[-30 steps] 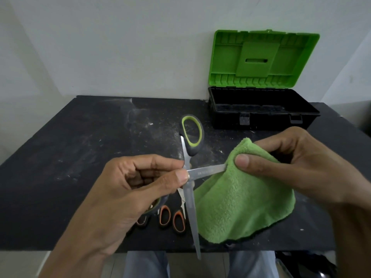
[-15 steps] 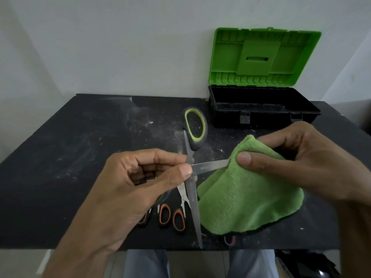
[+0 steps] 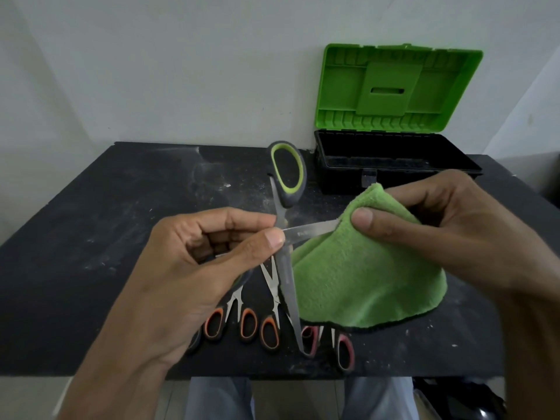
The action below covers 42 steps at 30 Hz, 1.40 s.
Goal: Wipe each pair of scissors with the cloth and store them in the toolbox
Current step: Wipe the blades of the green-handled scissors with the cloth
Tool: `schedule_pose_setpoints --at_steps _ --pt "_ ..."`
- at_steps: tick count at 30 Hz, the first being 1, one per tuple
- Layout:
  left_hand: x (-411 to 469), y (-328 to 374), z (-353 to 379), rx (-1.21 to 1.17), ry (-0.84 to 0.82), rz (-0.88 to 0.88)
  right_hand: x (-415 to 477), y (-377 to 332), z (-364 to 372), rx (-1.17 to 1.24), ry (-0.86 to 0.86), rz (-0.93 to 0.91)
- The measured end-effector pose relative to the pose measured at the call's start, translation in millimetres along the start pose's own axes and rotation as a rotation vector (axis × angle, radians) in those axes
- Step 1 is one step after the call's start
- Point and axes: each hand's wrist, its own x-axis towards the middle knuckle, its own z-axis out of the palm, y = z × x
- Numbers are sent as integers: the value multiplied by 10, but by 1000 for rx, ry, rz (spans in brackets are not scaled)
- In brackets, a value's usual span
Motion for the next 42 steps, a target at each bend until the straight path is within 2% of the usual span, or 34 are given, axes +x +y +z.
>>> schedule_pose_setpoints --at_steps 8,13,18,24,31,42 --pt "-19 41 -10 3 -21 -8 -9 -24 -104 -2 15 10" --pt "-1 35 19 3 -54 -2 2 -67 -56 -2 -68 -5" --pt "-24 39 -52 -1 -34 -21 -6 -18 -120 3 -14 -6" --pt "-5 44 -2 16 -62 -43 -5 -20 -71 17 -77 -7" --pt "4 17 -24 12 -64 -32 -23 -13 -76 1 -26 10" --pt "4 82 -15 125 -26 60 -18 -22 -16 128 -18 107"
